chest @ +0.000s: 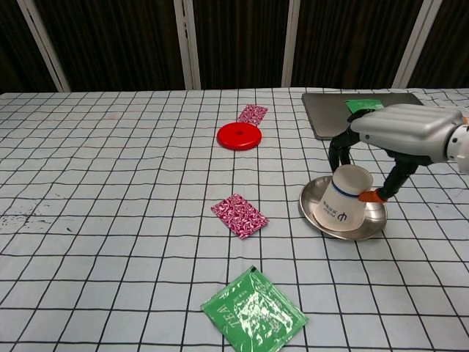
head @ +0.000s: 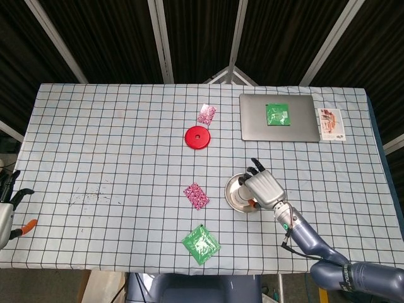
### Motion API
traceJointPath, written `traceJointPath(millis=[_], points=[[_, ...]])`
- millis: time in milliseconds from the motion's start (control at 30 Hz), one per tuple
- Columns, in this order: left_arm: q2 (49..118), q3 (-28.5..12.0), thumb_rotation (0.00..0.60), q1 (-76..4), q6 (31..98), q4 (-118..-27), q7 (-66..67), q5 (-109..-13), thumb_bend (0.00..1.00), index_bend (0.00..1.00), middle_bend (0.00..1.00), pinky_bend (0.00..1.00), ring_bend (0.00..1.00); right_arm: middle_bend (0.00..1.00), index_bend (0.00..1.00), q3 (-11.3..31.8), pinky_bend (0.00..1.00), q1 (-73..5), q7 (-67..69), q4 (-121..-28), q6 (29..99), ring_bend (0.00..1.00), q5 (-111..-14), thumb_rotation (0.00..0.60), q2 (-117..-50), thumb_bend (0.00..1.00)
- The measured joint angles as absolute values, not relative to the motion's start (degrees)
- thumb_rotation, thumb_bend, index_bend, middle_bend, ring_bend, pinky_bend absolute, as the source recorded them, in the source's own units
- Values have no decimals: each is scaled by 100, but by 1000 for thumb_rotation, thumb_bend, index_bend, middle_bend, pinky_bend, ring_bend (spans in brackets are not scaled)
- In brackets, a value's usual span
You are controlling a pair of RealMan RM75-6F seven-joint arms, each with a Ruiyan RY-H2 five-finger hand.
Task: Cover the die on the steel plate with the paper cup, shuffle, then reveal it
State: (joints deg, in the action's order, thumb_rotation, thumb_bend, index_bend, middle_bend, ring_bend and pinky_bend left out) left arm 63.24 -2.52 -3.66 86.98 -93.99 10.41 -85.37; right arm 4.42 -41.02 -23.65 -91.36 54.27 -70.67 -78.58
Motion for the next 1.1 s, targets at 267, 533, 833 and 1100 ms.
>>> traceJointPath(millis=[267,533,833,1100], points=[[6356,-251,600,-382,8674,-9400,1126,-8526,234,323,0,128,0,508,534,450,0,-4148,-2226,-8712,5358,230,-7166,600,-8064,406],[6391,-254,600,-394,8651,-9408,1216,-8497,234,323,0,128,0,508,534,528,0,-4221,-1983,-8329,5312,231,-7292,600,-8273,407],[6408,-251,600,-400,8640,-9411,1267,-8489,234,327,0,128,0,508,534,623,0,-4257,-1760,-8013,5427,231,-7460,600,-8467,412],[6419,-248,600,-413,8609,-9413,1307,-8473,234,340,0,128,0,508,546,659,0,-4246,-1557,-7761,5466,231,-7514,600,-8568,414]])
